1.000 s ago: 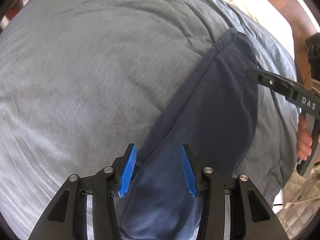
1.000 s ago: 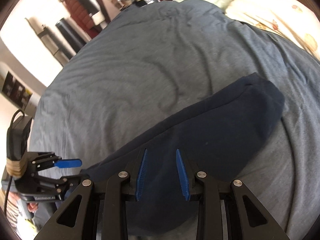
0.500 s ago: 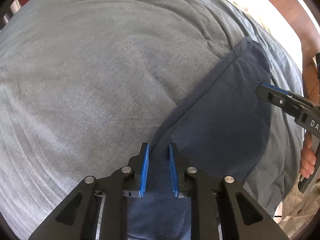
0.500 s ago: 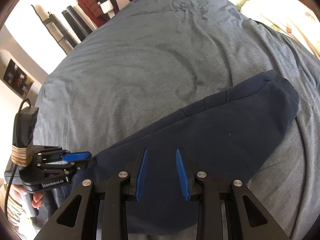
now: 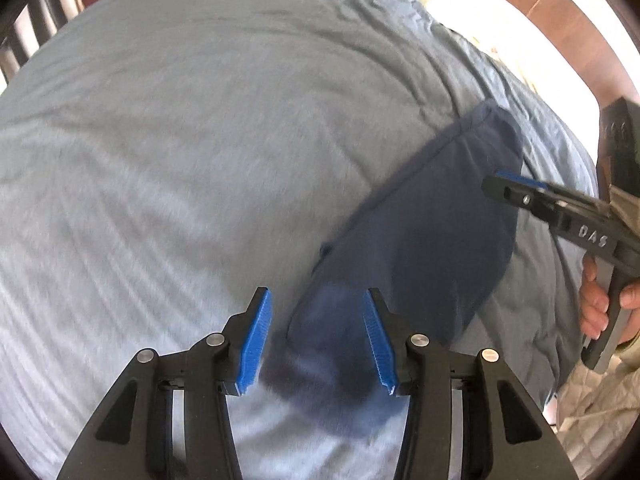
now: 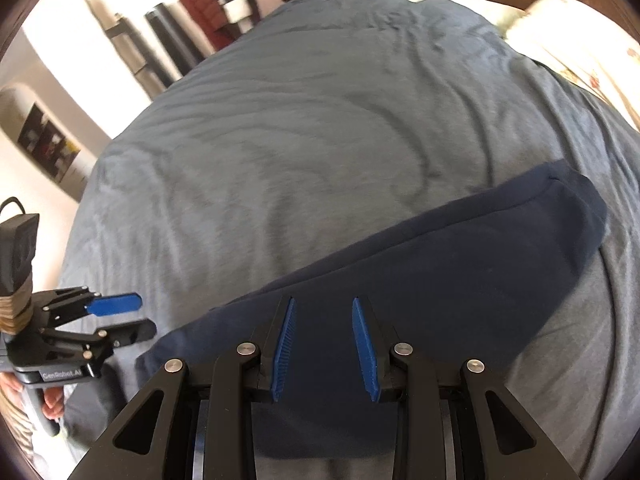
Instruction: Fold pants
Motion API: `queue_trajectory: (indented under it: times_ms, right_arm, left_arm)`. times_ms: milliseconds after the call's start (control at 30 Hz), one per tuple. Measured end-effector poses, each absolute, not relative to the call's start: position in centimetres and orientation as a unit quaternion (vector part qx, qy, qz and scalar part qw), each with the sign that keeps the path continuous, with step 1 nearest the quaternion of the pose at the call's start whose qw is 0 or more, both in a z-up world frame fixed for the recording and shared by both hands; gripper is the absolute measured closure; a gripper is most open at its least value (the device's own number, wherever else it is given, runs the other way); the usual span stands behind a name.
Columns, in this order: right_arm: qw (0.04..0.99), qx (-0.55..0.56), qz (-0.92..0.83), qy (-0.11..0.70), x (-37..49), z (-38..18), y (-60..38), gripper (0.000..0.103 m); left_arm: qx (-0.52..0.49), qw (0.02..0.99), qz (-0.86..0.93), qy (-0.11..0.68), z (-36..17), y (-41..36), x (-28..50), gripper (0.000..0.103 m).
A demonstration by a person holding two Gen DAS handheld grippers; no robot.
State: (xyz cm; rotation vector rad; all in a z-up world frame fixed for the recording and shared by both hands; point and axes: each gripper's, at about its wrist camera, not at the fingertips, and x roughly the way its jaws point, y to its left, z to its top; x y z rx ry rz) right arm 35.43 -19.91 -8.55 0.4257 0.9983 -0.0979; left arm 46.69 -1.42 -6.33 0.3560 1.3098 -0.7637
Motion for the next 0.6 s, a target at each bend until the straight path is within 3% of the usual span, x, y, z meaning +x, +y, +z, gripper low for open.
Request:
queue_trajectory:
  times_ms: [600]
  right_arm:
    - [0.847, 0.164, -0.018, 0.505, 34.9, -9.3, -15.4, 0.072]
  left_arm:
    - [0.183, 0.706, -0.297, 0.617, -10.8, 1.2, 45.2, 0.058]
